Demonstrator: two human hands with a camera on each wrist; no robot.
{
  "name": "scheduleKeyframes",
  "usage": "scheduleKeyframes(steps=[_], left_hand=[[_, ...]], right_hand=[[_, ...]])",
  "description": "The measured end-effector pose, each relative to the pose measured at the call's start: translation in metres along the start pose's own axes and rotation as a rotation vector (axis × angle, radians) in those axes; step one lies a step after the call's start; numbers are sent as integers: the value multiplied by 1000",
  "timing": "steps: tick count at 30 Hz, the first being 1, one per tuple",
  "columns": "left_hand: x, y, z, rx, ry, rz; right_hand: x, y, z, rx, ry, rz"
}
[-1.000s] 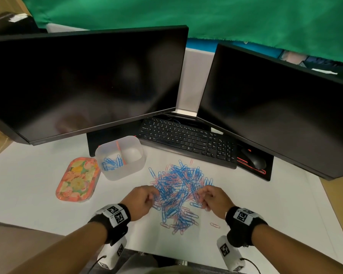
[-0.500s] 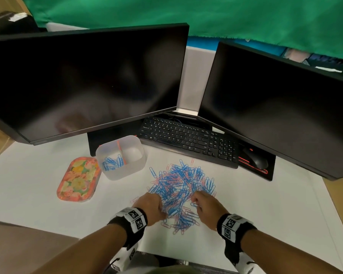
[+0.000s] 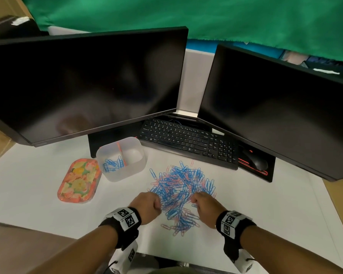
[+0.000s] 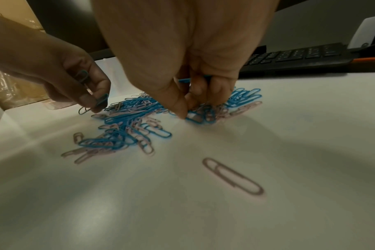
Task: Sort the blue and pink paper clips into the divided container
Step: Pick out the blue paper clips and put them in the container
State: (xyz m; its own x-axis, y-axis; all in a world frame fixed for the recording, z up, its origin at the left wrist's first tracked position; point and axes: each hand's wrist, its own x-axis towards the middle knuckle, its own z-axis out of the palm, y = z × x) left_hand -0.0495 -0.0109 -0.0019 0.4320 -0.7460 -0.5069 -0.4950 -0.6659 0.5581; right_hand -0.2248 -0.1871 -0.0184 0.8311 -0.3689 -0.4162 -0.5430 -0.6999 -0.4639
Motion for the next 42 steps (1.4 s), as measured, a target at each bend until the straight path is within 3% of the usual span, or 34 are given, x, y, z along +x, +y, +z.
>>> scheduleKeyframes(steps=[6,9,13,17,23,27,31,35,39,42], left_hand=[[-7,-3,-24,-265,77,57],[-9,4,-43,-635,44,-63],[-13,11,-75,-1194,140,-146],[-9,3,-106,-1389,257,-160],[-1,-14,-143,-1391,413,-258],[8,-28,-153,-1216,484,-391],[11,-38,-154,-989,613,-334],[-3,-46,-152,-898,755,-241],[-17,-60,-147,-862,799,-203],[-25,-66,-143,-782,755,-198]], right_hand=[[-3,-12,-18,125,-27,27],[3,-28,-35,284,-131,117],[14,-59,-53,843,-197,222],[29,-99,-65,891,-187,153],[63,-155,-76,986,-180,84],[85,-185,-83,984,-195,126],[108,-212,-86,938,-226,150],[129,-241,-86,916,-258,160],[153,-264,-80,843,-225,142],[164,-273,-78,813,-215,134]])
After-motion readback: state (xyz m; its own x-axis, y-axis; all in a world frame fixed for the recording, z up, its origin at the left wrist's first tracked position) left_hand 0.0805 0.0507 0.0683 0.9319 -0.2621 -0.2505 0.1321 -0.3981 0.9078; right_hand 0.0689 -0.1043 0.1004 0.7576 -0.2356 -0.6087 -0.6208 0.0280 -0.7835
